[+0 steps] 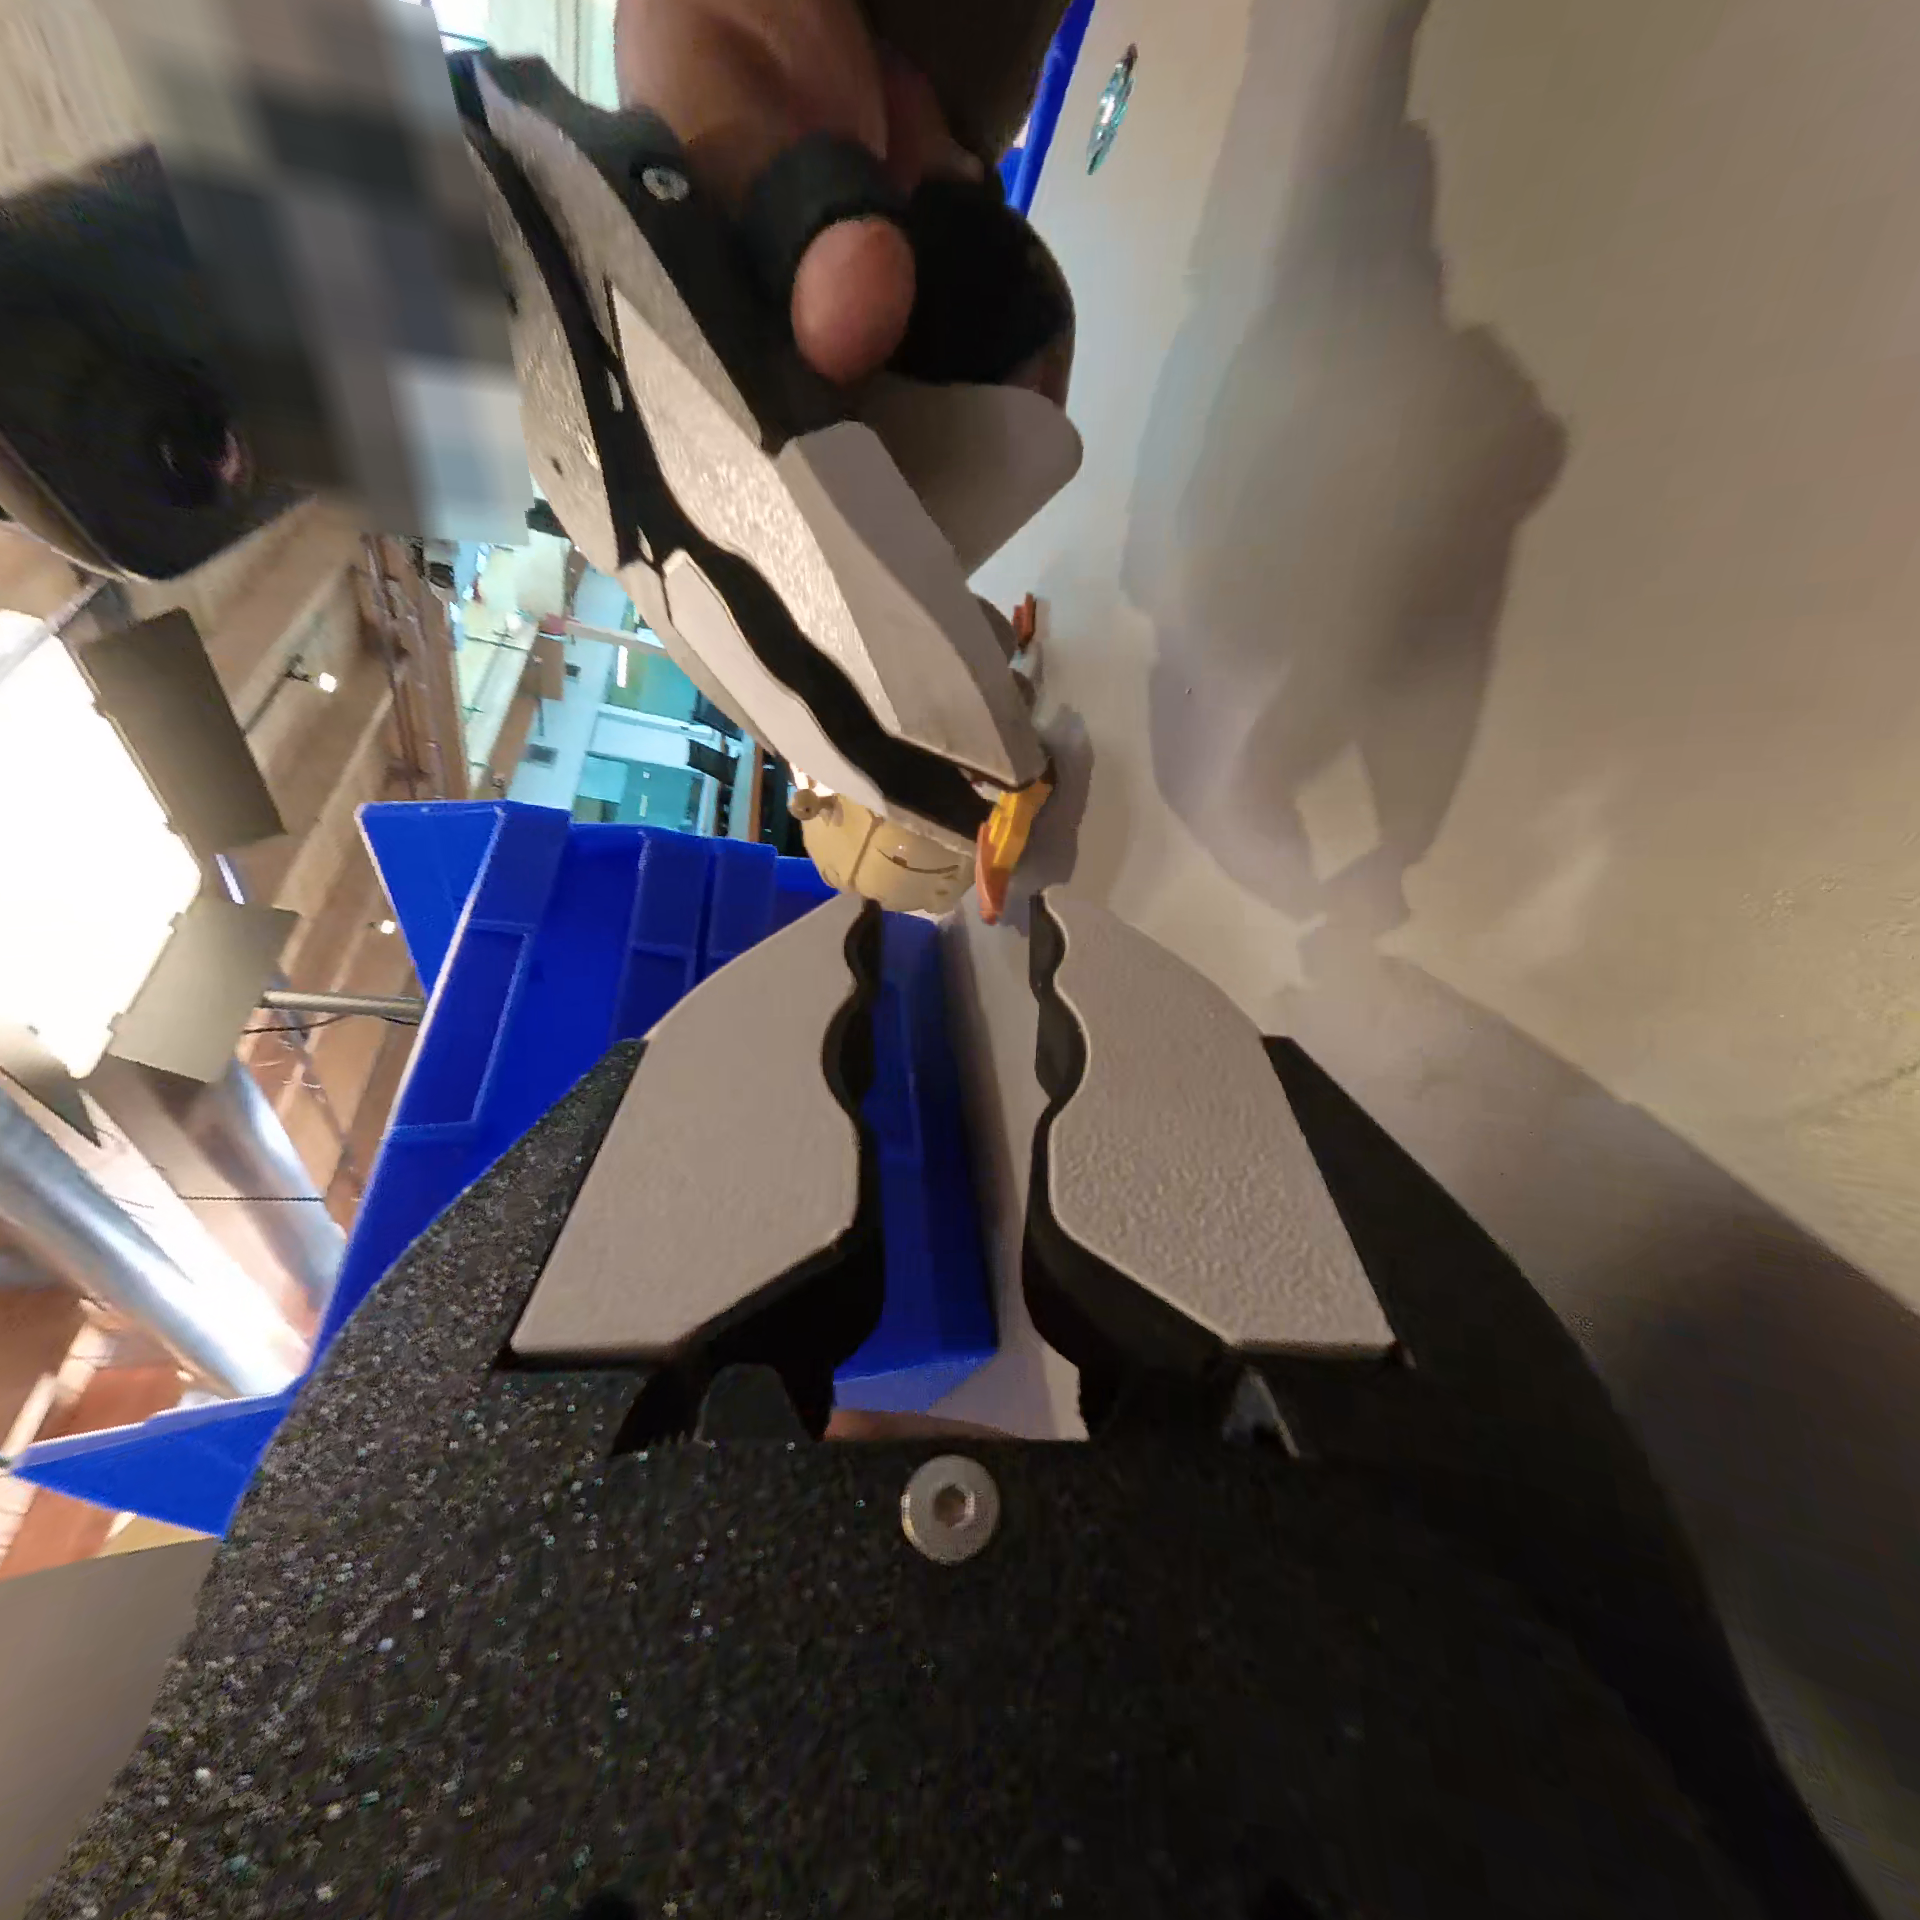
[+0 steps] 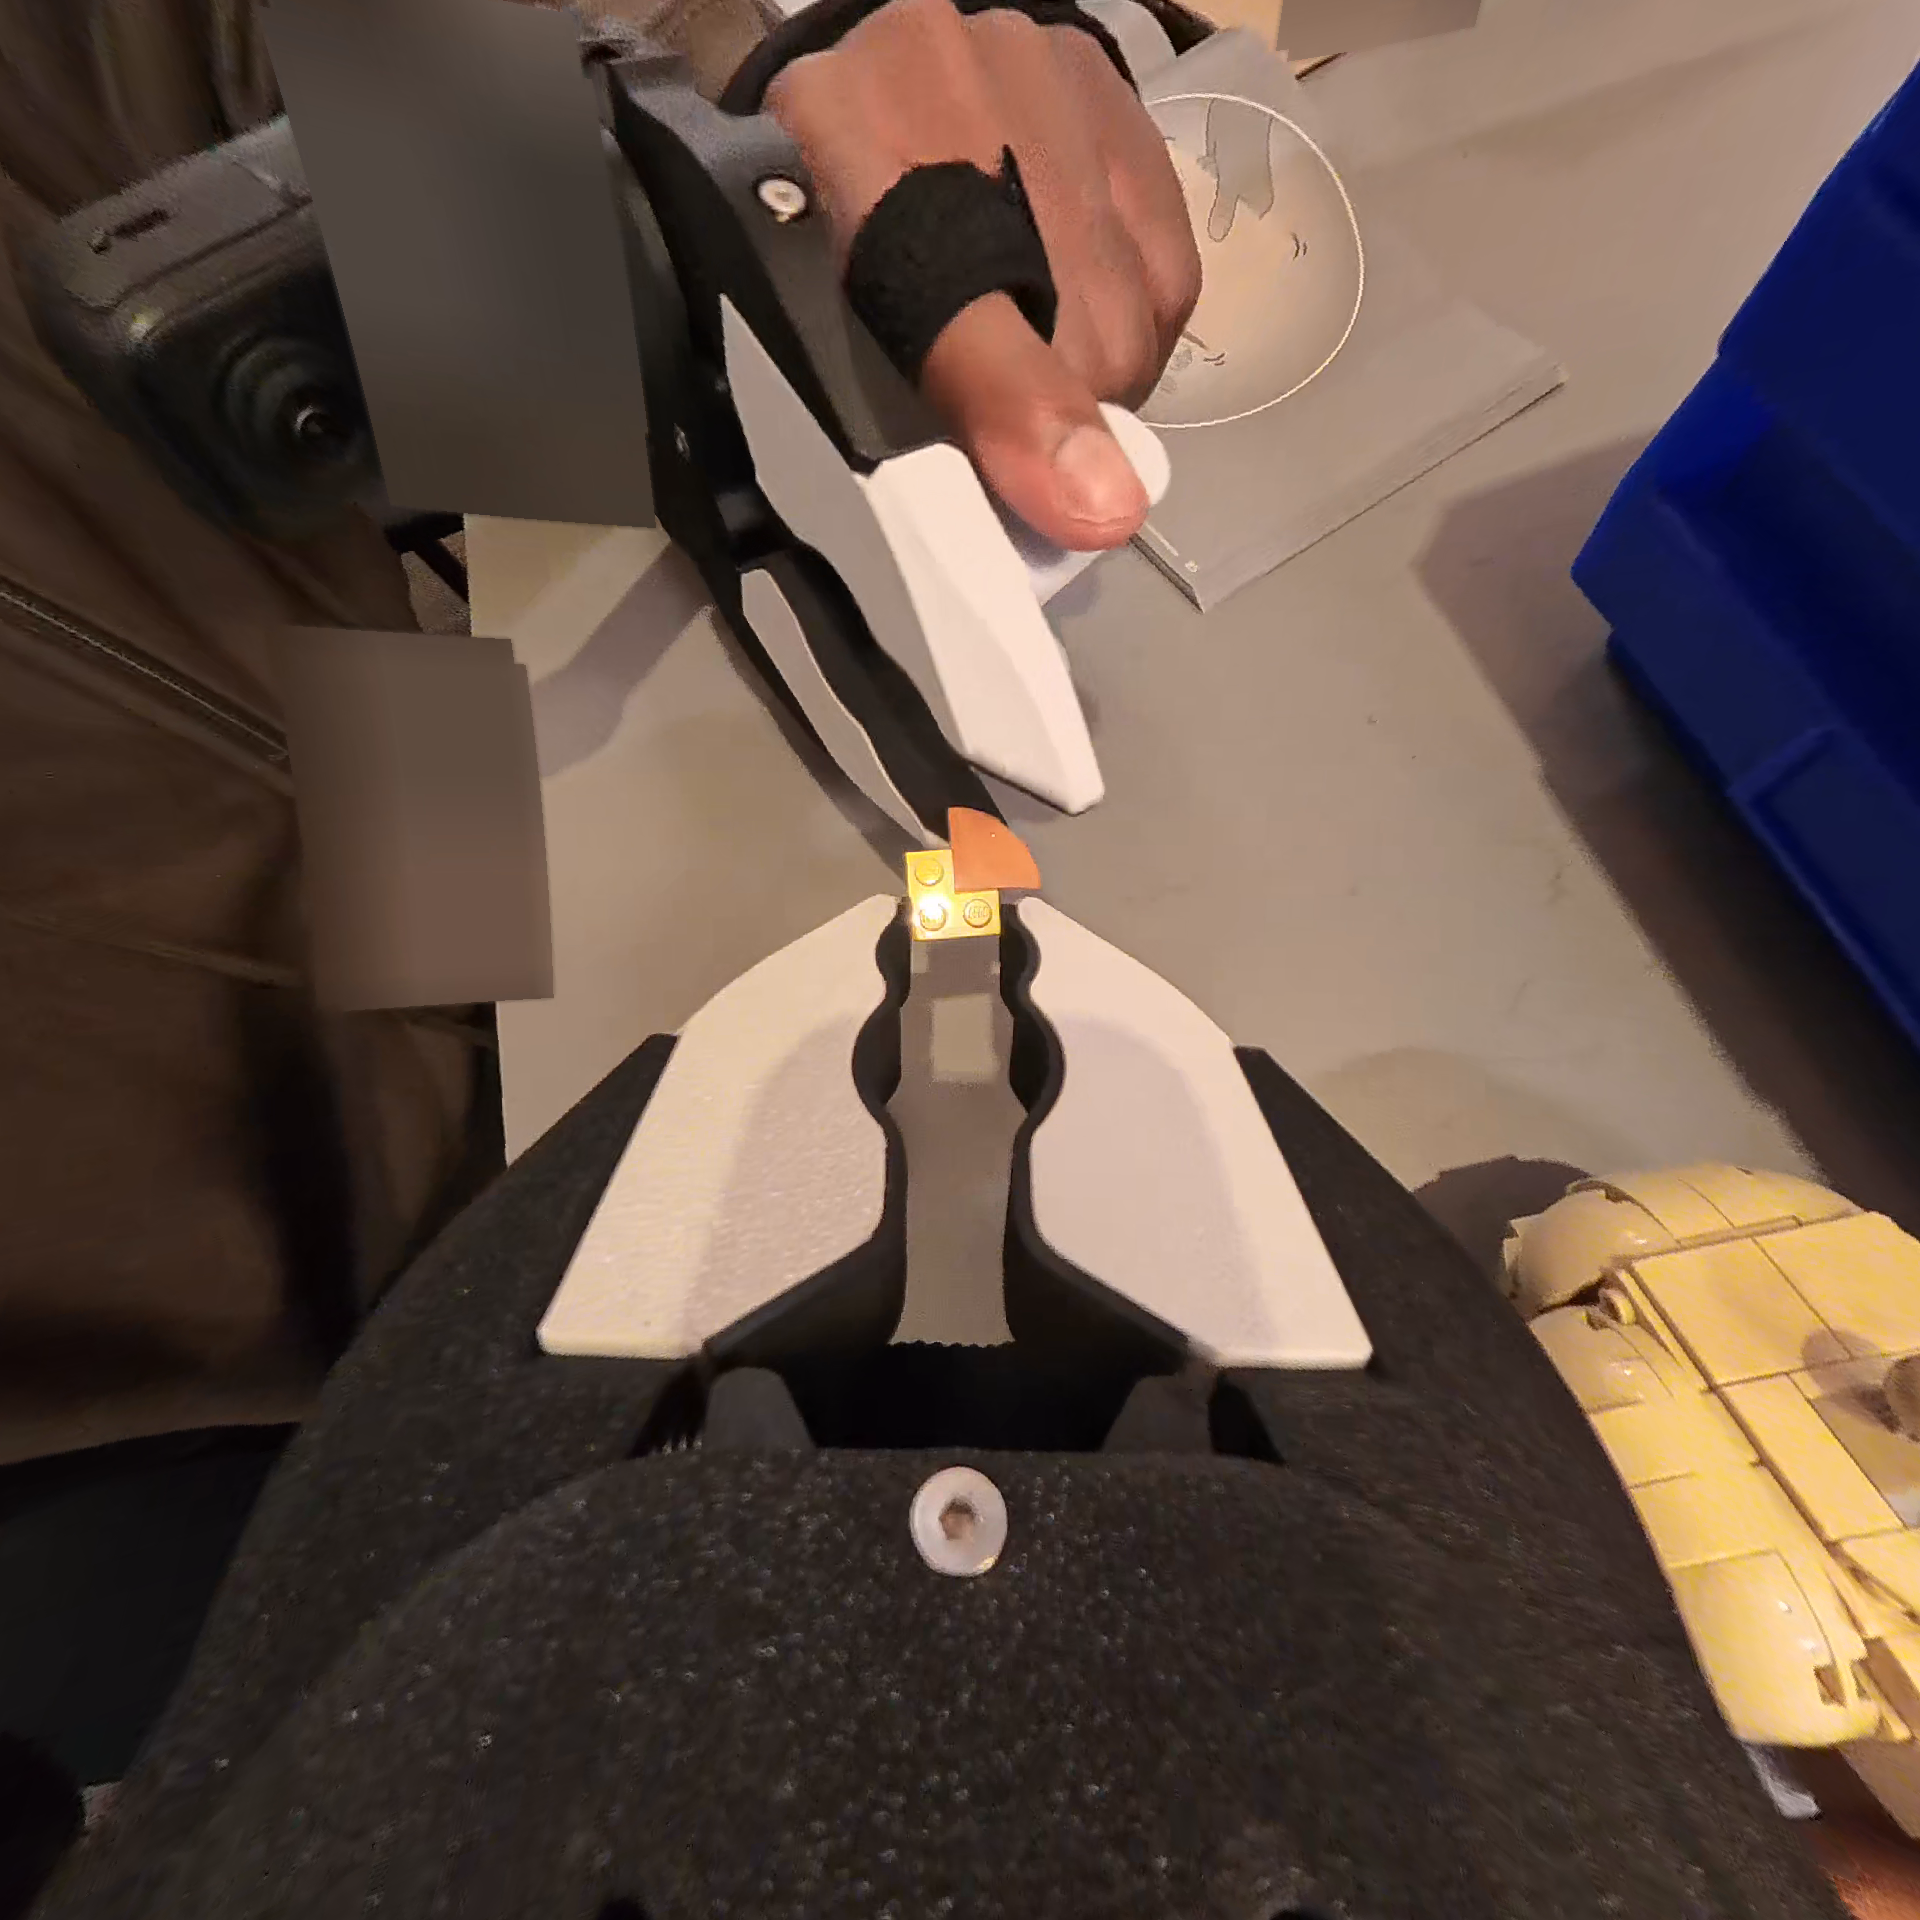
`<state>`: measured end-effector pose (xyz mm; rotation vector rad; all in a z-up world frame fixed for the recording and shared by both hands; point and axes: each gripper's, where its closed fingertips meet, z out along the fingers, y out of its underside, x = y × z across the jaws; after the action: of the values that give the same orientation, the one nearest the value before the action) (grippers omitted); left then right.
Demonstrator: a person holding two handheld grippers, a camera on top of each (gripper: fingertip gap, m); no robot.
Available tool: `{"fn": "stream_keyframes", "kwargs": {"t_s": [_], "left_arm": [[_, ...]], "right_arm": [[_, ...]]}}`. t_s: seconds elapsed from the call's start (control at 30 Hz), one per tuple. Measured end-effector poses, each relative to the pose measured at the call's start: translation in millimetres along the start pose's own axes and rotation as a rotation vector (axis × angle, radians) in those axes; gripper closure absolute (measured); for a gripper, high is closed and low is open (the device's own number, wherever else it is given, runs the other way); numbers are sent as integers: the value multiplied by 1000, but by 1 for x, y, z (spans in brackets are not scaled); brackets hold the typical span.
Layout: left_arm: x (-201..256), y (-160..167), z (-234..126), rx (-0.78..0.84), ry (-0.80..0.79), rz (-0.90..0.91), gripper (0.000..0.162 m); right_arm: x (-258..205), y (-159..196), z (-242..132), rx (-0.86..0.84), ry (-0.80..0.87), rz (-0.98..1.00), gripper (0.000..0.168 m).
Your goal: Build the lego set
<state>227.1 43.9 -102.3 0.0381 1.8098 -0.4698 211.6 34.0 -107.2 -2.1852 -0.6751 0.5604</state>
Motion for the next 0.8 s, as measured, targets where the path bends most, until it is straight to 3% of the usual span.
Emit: {"fn": "stream_keyframes", "kwargs": {"t_s": [0.17,0.3,0.5,0.63,0.8], "left_arm": [[1,-4,0,11,-26,62,153],[5,3,2,-33,2,36,157],[4,24,4,-128,53,-188,157],[6,31,5,-152,128,-407,157],[11,31,5,-162,184,-496,157]], "right_arm": [[-1,-4,2,14,-27,4,152],[6,-4,3,20,-5,-3,152],[27,-9,-5,61,280,-240,144],[33,-7,-2,0,430,-401,143],[39,-4,11,-112,504,-533,147]]}}
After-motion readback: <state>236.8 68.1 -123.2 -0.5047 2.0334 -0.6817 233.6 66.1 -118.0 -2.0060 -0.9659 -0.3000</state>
